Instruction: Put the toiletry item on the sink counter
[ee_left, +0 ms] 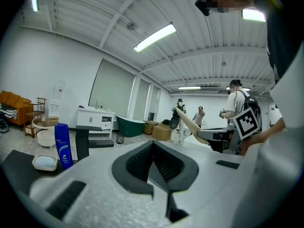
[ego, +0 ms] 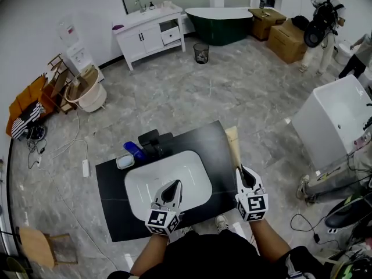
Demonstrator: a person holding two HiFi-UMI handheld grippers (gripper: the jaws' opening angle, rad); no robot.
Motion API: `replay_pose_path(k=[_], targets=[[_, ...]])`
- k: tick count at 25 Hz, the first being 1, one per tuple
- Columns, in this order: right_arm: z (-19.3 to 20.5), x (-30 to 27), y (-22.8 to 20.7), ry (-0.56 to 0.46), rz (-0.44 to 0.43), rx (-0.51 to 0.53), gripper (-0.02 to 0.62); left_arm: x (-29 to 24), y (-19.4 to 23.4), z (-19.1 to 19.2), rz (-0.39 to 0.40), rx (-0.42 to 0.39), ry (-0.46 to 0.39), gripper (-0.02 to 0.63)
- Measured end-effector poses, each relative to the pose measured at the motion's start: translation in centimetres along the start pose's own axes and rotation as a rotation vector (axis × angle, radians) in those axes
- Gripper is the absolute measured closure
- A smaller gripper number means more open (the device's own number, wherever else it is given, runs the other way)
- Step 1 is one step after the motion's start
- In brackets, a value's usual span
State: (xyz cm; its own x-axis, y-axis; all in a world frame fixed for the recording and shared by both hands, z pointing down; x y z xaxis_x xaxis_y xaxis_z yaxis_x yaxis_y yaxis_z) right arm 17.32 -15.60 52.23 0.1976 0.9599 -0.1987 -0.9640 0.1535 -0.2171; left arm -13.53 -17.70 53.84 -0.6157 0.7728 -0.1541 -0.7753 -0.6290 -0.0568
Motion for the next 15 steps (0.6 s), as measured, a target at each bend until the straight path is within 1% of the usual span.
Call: replay_pose_path(k=[9, 15], targets=[[3.4, -2.4, -1.4, 0.134, 0.043, 0.011, 0.558, -0.9, 0.8, 1.3, 0.007, 0.018, 0.025, 0.594], [7.0, -4.0, -2.2, 0.252, 0.054, 0.010, 0.558, -0.5, 1.3, 1.6, -0.010, 0.018, 0.042, 0.594]])
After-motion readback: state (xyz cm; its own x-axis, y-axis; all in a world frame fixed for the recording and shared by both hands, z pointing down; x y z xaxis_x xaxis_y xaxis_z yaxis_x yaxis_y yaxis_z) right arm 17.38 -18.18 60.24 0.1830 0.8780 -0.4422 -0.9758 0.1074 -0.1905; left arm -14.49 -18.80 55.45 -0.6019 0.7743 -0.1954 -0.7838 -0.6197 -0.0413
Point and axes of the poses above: the fingertips, and each gripper's own axes: x backward along the fingers, y to its left, z out of its underside, the point moved 10 cm from there along x, backward along the fingers, and after that the axes turned 13 degrees about -x, right-handed, at the moved point
